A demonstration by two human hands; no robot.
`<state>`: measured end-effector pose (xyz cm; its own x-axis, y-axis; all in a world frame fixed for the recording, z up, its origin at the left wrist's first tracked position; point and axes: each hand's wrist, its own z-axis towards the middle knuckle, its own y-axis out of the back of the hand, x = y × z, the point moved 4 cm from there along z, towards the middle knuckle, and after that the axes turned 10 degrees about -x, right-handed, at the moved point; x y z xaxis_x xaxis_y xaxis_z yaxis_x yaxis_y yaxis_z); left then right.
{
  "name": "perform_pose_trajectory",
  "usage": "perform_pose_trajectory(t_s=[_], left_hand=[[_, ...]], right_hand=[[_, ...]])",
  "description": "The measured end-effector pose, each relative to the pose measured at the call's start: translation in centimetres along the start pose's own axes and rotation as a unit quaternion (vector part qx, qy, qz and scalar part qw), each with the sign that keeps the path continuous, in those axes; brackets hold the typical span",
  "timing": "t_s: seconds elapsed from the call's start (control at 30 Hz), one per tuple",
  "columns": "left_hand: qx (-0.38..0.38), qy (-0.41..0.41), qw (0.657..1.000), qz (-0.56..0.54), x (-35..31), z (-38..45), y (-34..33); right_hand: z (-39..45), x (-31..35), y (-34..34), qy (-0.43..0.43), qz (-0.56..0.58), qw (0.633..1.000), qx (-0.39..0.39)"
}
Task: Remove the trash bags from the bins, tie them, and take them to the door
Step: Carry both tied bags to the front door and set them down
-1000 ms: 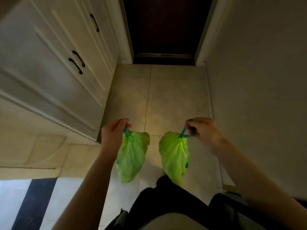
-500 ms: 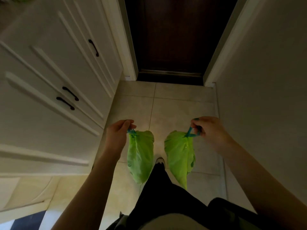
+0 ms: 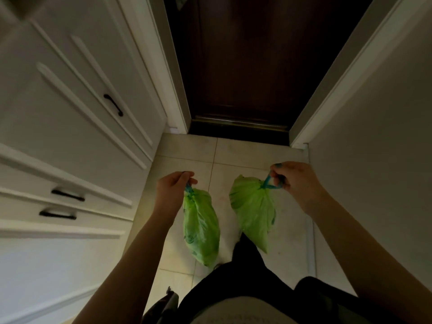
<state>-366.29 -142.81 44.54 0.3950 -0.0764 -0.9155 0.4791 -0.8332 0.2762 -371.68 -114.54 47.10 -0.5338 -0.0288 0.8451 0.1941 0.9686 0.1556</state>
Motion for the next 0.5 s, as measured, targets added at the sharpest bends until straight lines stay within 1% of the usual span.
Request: perform_pose_trajectory(t_s=[0.1,0.2,0.33,0.5], left_hand=[[-0.023,0.012,1.000,-0.006,-1.3,4.2,-2.7],[-0.082,0.027,0.996,-0.007,-2.7,7.7,-4.3],[-0.137,0.040,0.990,-0.005,-4.8,11.8,-6.1],[-0.175,0.058,0.983,-0.023,-6.6,17.3,-7.6]], right_hand=[[5.3,2.4,-2.0,-0.005,-0.038,0.999,0.029],[10.1,5.1,-4.3,0.004,-0.081,0.995,0.064],[16.2,9.3,-6.8,0.016,-0.099,0.991,0.092],[22.1,13.2,-10.1,0.010,-0.119,0.985,0.123]])
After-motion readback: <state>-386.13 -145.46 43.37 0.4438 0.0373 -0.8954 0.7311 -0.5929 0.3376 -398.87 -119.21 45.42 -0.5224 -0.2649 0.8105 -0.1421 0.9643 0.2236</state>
